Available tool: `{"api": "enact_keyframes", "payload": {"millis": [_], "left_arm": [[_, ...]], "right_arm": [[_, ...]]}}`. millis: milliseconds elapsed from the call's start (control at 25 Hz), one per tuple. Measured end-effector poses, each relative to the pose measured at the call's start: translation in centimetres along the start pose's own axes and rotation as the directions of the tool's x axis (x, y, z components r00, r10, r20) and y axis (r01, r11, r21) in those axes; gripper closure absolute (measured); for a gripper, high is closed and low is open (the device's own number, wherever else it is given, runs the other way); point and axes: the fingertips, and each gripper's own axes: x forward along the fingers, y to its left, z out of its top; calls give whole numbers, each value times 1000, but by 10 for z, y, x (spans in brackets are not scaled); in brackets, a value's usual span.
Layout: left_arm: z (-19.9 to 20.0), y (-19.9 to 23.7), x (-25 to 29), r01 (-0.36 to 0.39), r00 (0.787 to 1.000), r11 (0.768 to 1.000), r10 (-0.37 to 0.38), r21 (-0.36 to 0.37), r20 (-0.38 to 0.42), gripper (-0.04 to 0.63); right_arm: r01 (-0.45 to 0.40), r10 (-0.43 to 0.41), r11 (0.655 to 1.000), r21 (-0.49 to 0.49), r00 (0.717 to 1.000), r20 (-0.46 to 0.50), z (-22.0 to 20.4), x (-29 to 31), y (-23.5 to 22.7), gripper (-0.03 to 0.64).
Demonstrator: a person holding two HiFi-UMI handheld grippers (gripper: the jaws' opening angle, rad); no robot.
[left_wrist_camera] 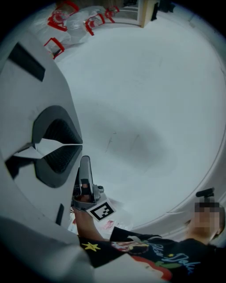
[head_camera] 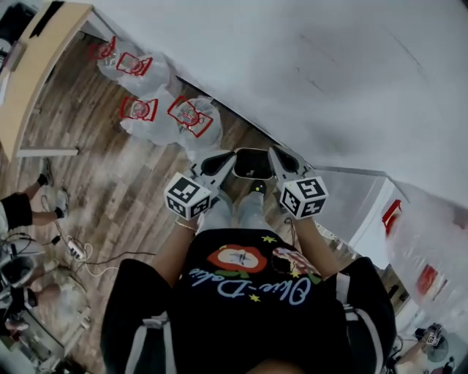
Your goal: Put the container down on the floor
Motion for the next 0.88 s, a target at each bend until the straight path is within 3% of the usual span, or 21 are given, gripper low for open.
{"api": "enact_keyframes", "payload": {"millis": [160, 360, 640, 880], "left_arm": [[34, -12, -3, 11, 999, 999, -13, 44, 48, 586], [80, -44, -11, 35, 984, 994, -52, 100, 172, 586], [109, -77, -3, 66, 981, 966, -109, 250, 162, 586], [118, -80, -1, 81, 974, 972, -125, 220, 191, 586]], "right_arm": [[-9, 11, 1000, -20, 998, 68, 33, -11, 6, 617], [-17, 24, 998, -54, 990, 142, 73, -32, 14, 617], [-31, 51, 996, -88, 968, 245, 111, -58, 25, 617], [-27, 43, 998, -65, 965, 258, 109, -61, 28, 617]]}}
